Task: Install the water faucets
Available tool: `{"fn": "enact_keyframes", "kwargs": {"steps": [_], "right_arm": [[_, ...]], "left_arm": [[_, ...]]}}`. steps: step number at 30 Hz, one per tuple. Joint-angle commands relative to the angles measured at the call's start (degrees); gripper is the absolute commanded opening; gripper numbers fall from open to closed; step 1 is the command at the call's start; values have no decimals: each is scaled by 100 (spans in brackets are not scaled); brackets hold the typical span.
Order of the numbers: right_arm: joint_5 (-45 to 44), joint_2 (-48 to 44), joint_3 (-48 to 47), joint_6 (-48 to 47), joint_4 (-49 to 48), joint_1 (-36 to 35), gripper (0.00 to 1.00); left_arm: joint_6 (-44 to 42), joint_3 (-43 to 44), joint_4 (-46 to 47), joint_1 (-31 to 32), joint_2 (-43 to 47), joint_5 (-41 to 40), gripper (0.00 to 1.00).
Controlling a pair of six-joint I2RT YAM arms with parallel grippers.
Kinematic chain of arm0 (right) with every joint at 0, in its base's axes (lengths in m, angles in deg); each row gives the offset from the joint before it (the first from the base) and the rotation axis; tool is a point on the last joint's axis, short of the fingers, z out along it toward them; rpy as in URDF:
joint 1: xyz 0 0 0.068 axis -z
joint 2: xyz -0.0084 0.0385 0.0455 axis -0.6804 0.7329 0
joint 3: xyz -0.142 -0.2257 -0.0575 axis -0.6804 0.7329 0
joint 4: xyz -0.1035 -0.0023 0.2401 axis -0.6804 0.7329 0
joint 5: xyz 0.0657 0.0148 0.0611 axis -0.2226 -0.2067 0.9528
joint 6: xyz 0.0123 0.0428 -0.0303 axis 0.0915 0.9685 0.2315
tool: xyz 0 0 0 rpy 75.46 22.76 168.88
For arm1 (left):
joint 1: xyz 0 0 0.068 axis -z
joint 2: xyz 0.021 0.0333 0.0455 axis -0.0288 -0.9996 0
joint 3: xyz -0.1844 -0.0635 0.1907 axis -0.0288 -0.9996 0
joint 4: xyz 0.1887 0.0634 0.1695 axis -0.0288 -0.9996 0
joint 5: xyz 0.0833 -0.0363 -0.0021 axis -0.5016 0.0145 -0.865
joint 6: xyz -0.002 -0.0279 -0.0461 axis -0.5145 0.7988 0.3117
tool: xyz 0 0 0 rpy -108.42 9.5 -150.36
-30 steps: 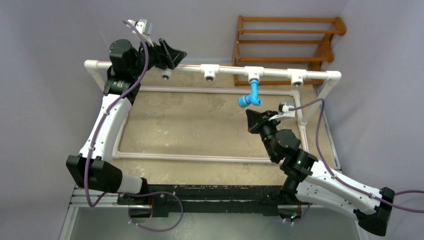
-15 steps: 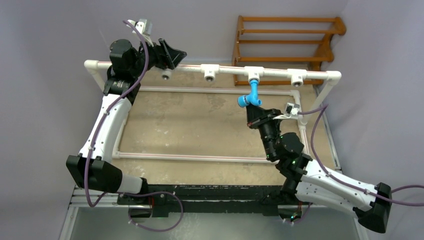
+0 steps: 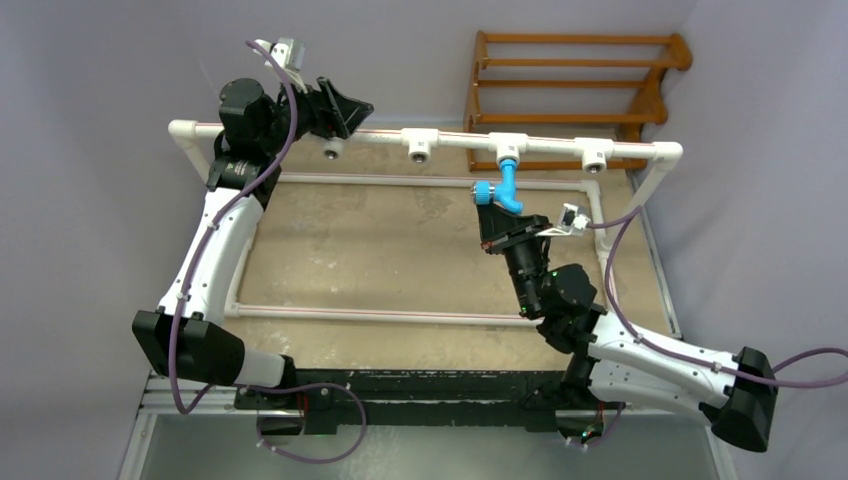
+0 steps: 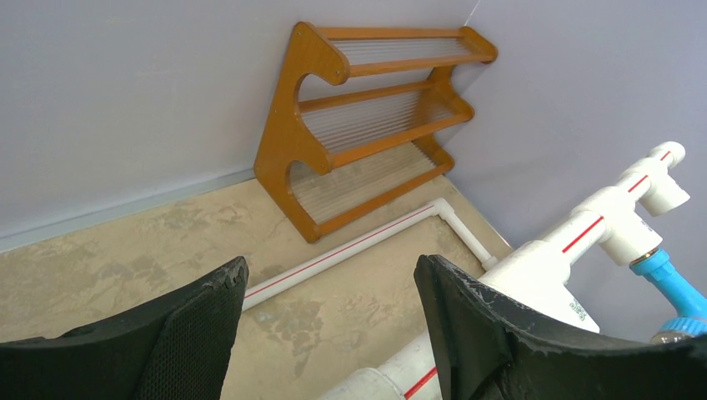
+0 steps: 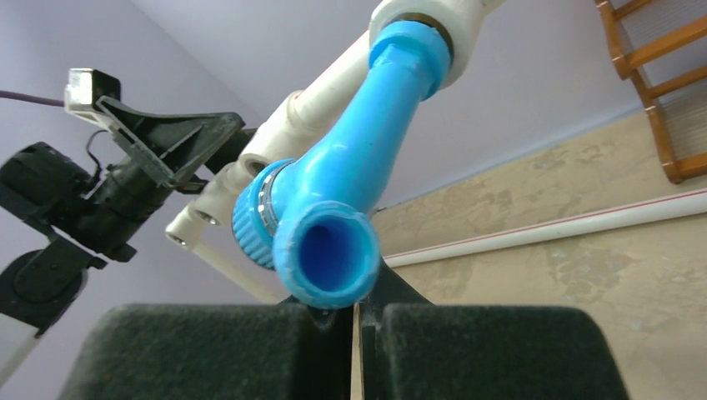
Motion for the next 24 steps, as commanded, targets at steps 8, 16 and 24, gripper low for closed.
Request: {"fn": "enact_keyframes", "kwargs": {"steps": [8,16,24], "right_arm": [[-792,219,-274,-226,-1212,-666,0],[-1363,332,-911,-562,-674,-906,0],[-1990,501,-1565,-330,434,-956,0]], "left_arm": [[-26,-314,-1119,-241,-480,-198,73],[0,-310,-1116,-270,-479,-146,73],[9,-314,-1118,-289,-497,-119,73]]}}
